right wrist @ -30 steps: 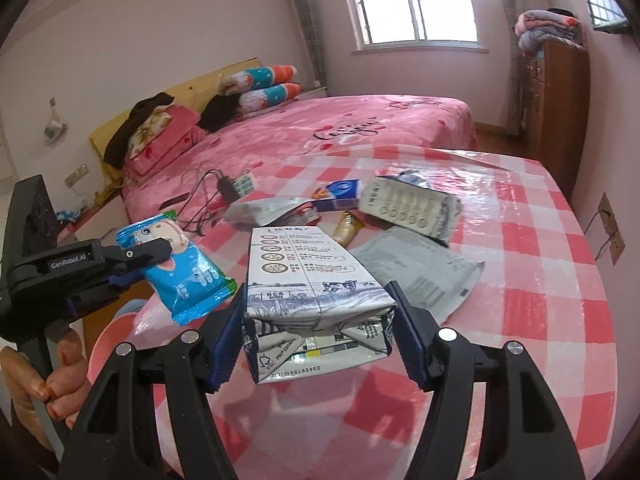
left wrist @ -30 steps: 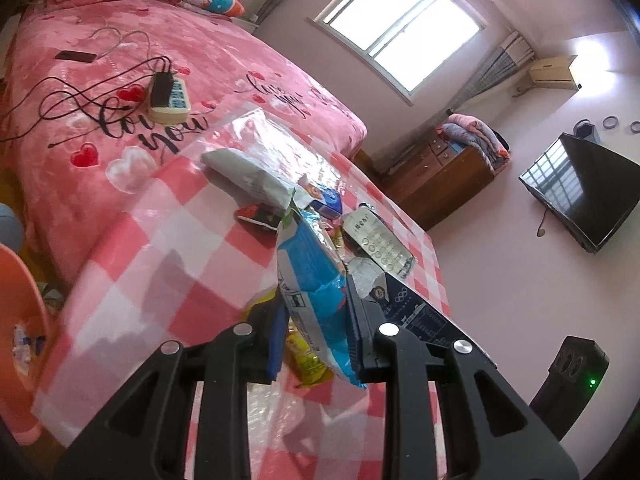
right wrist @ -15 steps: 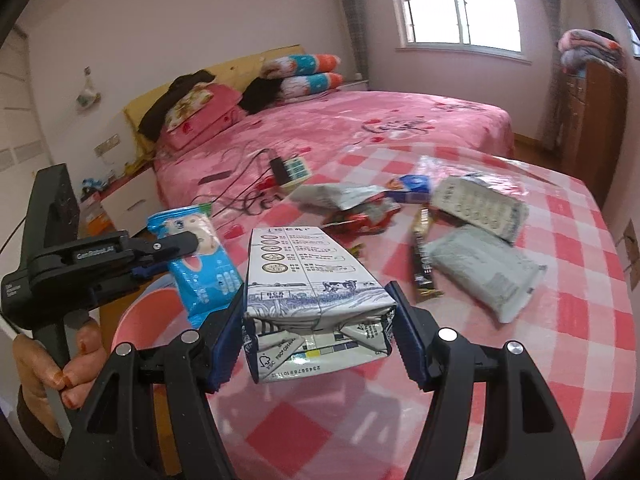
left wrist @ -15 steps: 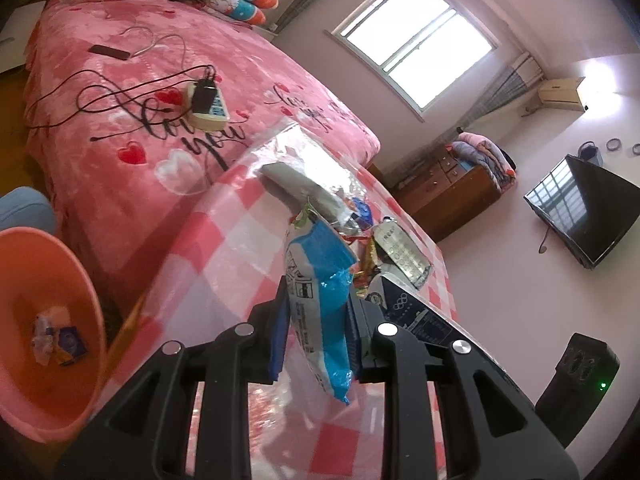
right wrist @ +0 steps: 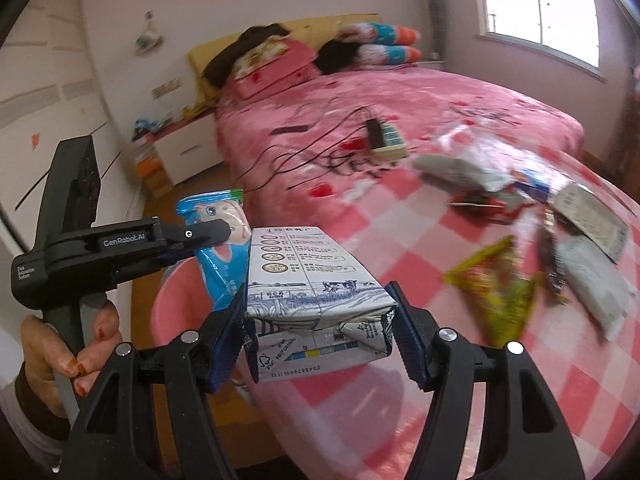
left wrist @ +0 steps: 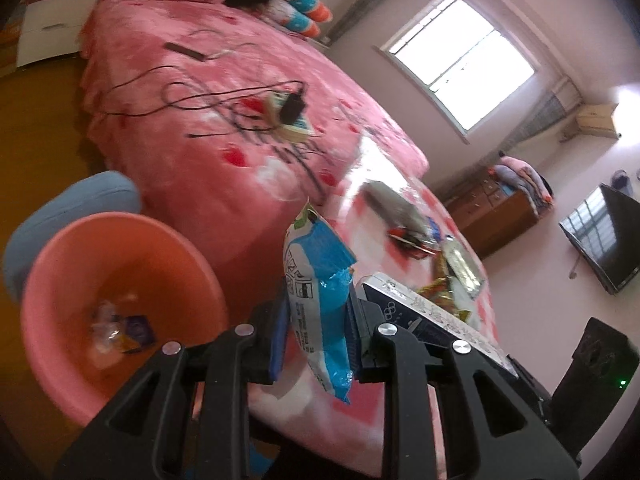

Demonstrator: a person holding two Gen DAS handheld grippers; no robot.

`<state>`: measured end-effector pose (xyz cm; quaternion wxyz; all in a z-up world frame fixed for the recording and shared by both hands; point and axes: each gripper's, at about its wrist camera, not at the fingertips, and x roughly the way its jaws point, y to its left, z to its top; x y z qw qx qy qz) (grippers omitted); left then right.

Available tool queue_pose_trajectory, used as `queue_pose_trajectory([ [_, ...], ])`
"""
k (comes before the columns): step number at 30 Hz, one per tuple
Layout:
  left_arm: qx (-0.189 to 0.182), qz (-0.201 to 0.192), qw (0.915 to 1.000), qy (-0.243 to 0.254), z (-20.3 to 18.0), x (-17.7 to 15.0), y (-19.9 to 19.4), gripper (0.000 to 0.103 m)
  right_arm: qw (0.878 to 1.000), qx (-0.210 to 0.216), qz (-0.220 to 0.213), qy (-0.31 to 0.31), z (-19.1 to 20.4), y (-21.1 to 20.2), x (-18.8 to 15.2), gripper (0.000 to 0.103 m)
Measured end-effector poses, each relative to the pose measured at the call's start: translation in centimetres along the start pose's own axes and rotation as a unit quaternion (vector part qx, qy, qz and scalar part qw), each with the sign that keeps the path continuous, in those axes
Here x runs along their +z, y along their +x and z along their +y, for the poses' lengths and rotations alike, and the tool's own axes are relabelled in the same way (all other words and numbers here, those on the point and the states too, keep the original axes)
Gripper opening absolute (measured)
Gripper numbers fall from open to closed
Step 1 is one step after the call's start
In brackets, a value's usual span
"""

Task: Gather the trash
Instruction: 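Carry both items over the pink bucket and open both tools, then move both empty tools back over the table trash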

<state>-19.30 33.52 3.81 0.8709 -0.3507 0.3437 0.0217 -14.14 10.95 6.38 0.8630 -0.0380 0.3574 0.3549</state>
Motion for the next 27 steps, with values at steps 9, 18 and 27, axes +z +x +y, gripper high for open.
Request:
queue_pose_trajectory([
  [9,0.061,-0.009,0.9975,-0.035,6.6,0.2,-1.6,0.026,0.996,0.05,0.043,-0.066,5.8,5.3,0.8,0.067],
  [18,0.147,-0.007,0.988,-0.047,12.0,-0.5,-0.9,0.06,0.991,0.085,0.082,-0.06,7.5,10.4,0.2,0.083],
  [27,0.195,-0.051,0.979,0.027,11.4,-1.4,-1.6,0.079,0.997,0.059,0.04,-0.005,4.1,7.1,-0.3,0.089],
])
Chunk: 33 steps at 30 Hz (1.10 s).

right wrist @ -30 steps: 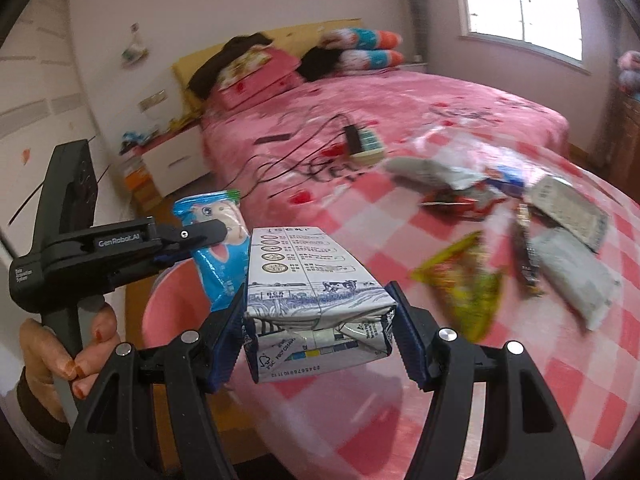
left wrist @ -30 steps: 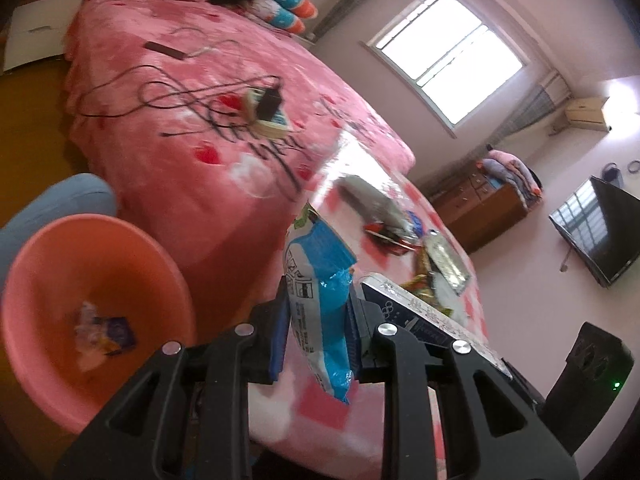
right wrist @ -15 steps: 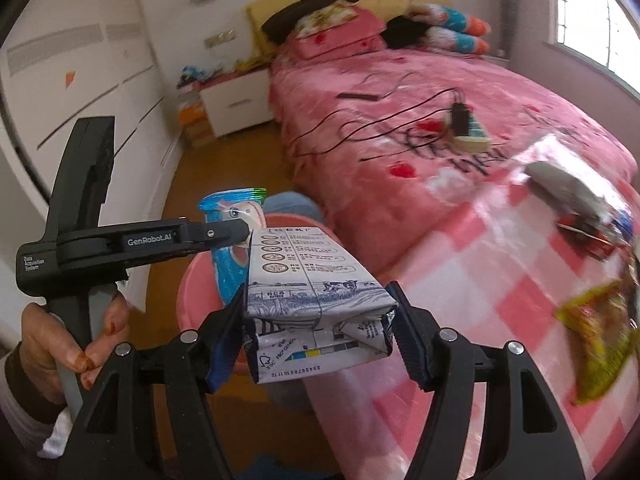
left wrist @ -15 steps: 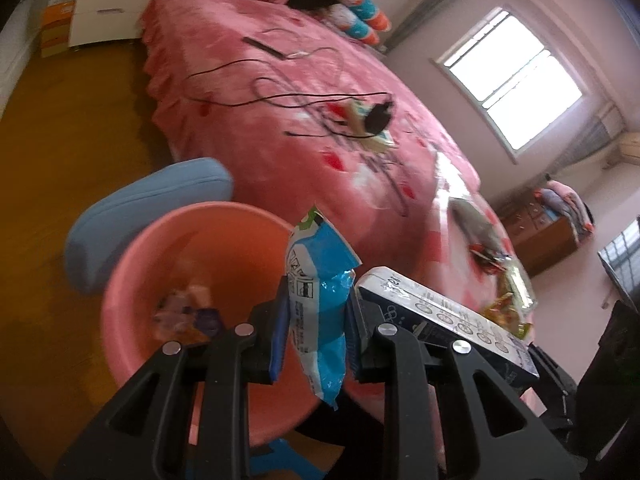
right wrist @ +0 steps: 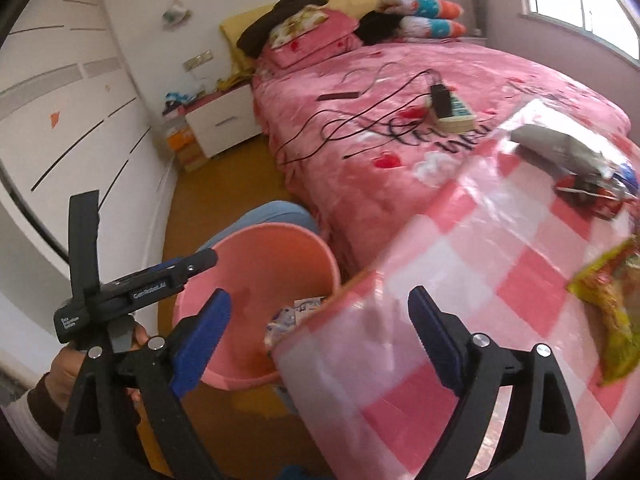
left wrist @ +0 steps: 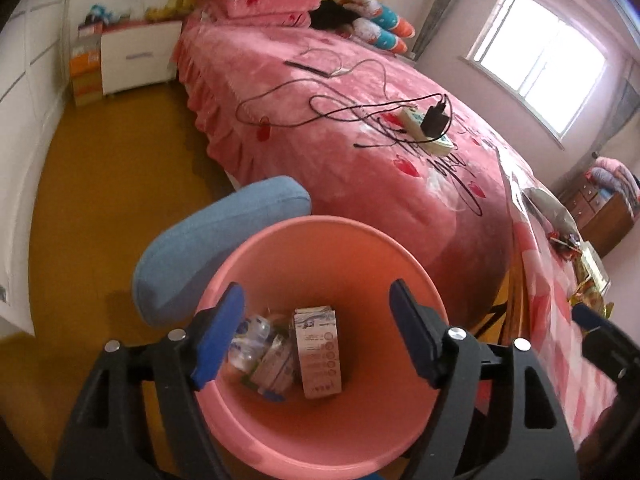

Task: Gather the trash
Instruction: 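Move both empty tools back over the table trash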

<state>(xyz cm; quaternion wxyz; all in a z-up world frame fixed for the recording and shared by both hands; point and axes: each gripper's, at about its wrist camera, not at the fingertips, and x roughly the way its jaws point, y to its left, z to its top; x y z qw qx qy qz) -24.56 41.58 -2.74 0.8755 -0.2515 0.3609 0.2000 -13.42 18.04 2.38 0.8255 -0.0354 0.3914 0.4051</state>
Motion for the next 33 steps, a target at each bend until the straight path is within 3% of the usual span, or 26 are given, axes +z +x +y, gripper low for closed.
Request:
queue_pose_trajectory([
  [6,0.001,-0.03,0.9988,0.039,-1.9,-0.3,-1.1,0.082,0.999,-0.024,-0.018,0.012,-1.4,-2.0,-1.0,0.089],
  [17,-0.038,-0.045,0.9956,0.073,-6.1,-1.3,-2.8,0.084,0.998,-0.043,-0.027,0.04,-3.2,-4.3,-4.2,0.089],
  [33,-0.08,-0.027,0.9853,0.148,-12.9,-2.6,-4.4,0.085,0.993,-0.076,-0.055,0.074,-6.2,-8.8,-6.5,0.093],
])
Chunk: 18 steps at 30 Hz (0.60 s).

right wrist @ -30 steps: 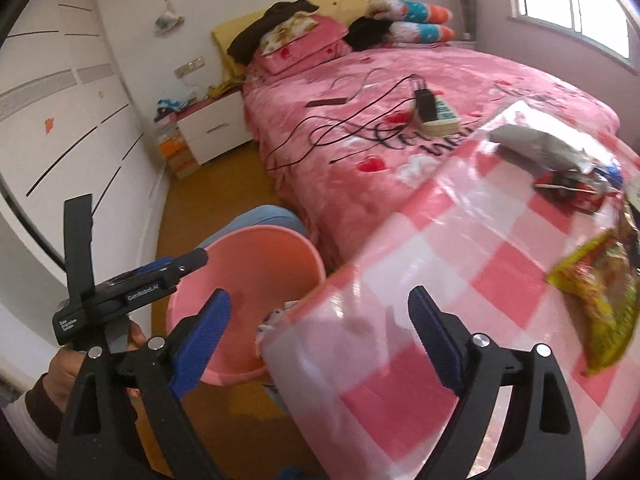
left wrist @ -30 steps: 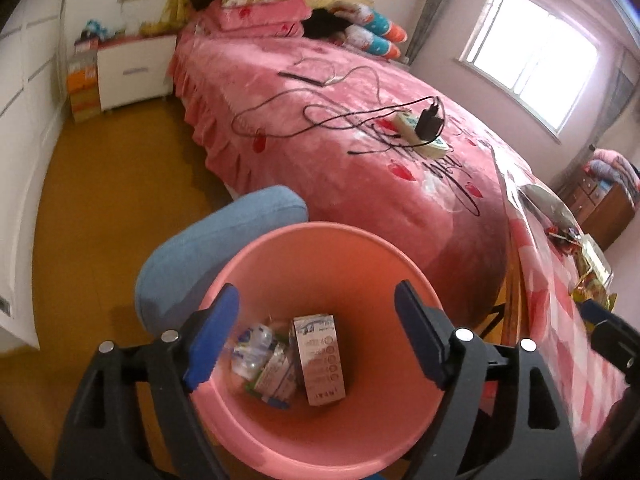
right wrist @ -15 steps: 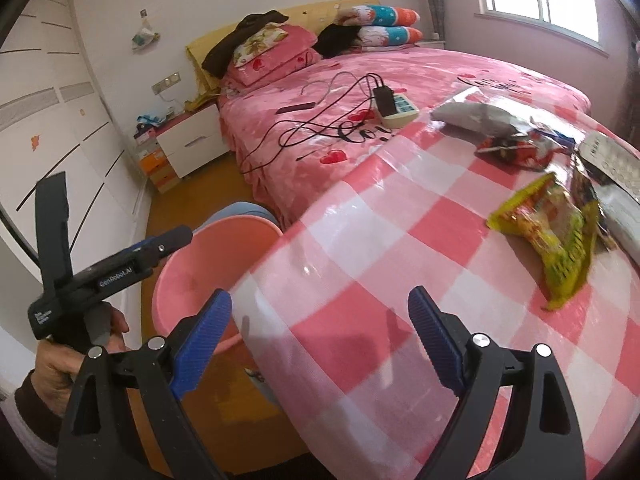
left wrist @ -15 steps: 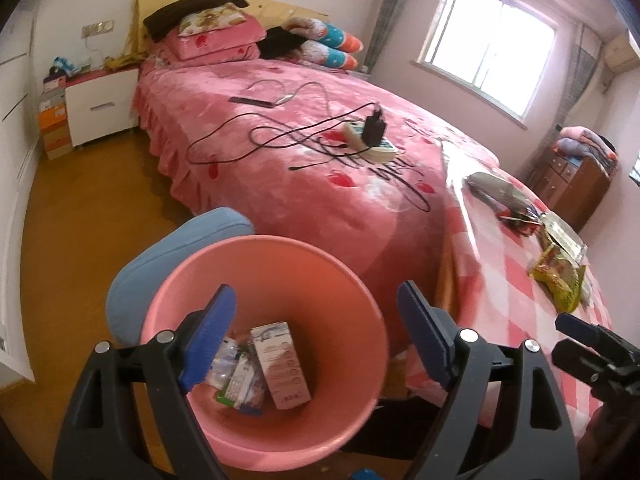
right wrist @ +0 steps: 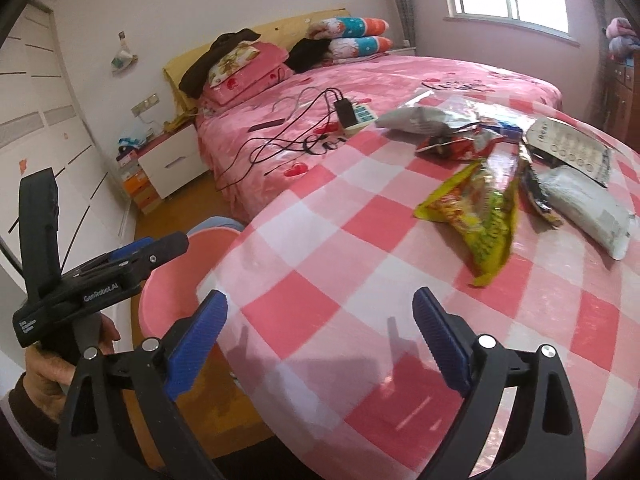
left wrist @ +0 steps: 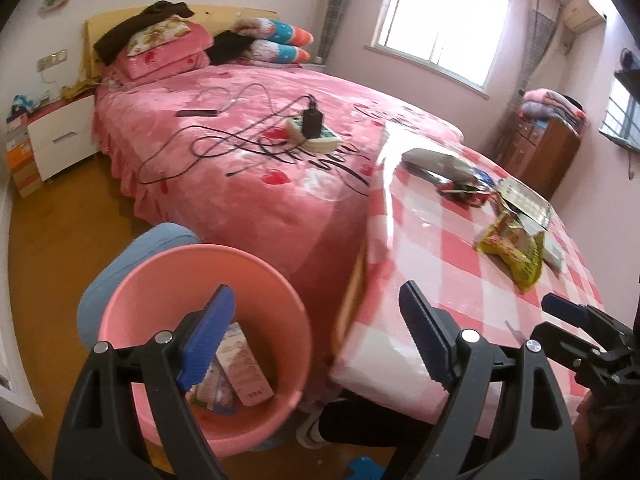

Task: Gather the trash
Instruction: 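Move both empty tools back over the table trash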

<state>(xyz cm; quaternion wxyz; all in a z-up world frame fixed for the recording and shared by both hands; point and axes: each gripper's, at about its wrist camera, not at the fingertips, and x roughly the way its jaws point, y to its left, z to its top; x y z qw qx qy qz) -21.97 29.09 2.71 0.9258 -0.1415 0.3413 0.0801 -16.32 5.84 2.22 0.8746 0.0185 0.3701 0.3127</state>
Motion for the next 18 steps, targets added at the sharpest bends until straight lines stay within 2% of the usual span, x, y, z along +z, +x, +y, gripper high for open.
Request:
queue_pose_trajectory([
  [9,-0.022,0.036,0.9991,0.005,-3.0,-0.2,0.8,0.085,1.0,-0.017,-0.014,0.004,-1.7,-1.8,-0.7,0.093],
  [18,-0.059,0.045,0.9971,0.018,-6.4,-0.1,0.9,0.085,0.999,-0.031,-0.025,0.021,-4.0,-3.4,-1.3,0.093],
])
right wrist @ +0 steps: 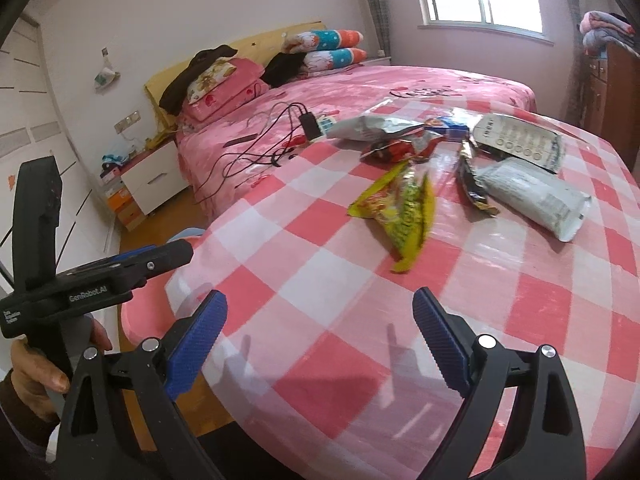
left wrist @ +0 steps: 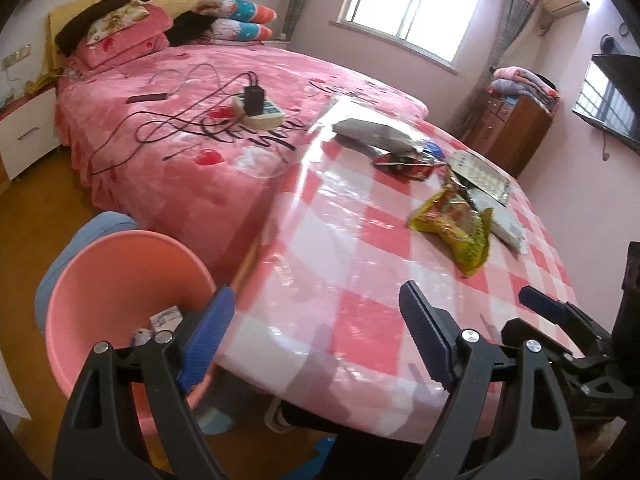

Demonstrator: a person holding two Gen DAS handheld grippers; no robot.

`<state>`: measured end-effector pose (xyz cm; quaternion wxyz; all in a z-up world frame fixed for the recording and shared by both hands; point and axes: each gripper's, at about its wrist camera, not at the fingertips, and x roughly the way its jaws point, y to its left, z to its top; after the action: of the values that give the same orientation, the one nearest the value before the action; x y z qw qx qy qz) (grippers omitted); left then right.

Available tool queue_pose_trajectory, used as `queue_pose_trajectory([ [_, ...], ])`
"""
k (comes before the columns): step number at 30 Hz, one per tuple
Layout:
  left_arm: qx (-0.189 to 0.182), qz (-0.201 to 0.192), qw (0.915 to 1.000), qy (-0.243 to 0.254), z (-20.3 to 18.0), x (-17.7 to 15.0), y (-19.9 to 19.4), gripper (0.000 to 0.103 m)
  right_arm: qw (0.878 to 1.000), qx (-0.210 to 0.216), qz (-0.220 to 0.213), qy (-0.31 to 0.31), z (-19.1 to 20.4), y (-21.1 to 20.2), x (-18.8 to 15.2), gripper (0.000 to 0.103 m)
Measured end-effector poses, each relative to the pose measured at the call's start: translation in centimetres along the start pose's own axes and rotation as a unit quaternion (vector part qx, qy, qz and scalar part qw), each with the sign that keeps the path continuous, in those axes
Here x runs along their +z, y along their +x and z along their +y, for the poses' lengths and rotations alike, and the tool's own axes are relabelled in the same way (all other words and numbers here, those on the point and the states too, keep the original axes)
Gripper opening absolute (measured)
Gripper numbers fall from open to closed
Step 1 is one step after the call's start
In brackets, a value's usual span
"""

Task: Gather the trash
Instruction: 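Move both empty tools back over the table trash, then grasp the grey plastic package with the left tool while the right grasps the crumpled carton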

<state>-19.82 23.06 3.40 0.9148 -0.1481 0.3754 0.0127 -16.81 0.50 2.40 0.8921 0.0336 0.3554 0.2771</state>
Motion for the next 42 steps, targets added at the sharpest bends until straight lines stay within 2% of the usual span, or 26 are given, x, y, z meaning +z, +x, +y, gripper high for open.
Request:
queue_pose_trajectory([
  [11,-0.046,0.015,0.9988,0.008,-3.7,1.9,1.7,0.085,0.999,-0.027,-0.015,0.012,-3.3,-1.4,-0.2,0.093],
  [16,-0.087,0.032,0.9954,-0.026,-4.6,4.3,3.8,0.085,0.999,-0.036,-0.014,0.038,-6.2,-1.7,0.5,0.093],
  [19,-0.12,0.045,0.9898,-0.062,-5.1,6.5,6.0,0.085,0.998,-0.049,-0.014,0.041,-7.8,-1.7,1.0,0.093],
  [24,-0.14,0.05,0.985,-0.089,-6.1,9.8,9.6,0.085,0.996,-0.072,-0.014,0.05,-11.1,-1.6,2.5,0.093],
  [31,-0.152,0.066,0.9763,-0.14,-5.8,14.1,15.3,0.085,0.994,-0.088,0.0,0.06,-16.2,-0.3,5.2,0.093],
  [35,-0.155,0.073,0.9711,-0.167,-5.2,16.0,18.2,0.085,0.995,-0.08,0.002,0.059,-18.3,0.8,6.5,0.093],
  [42,-0.148,0.081,0.9689,-0.181,-4.6,17.5,21.3,0.085,0.996,-0.065,0.02,0.052,-21.2,3.2,8.6,0.093],
])
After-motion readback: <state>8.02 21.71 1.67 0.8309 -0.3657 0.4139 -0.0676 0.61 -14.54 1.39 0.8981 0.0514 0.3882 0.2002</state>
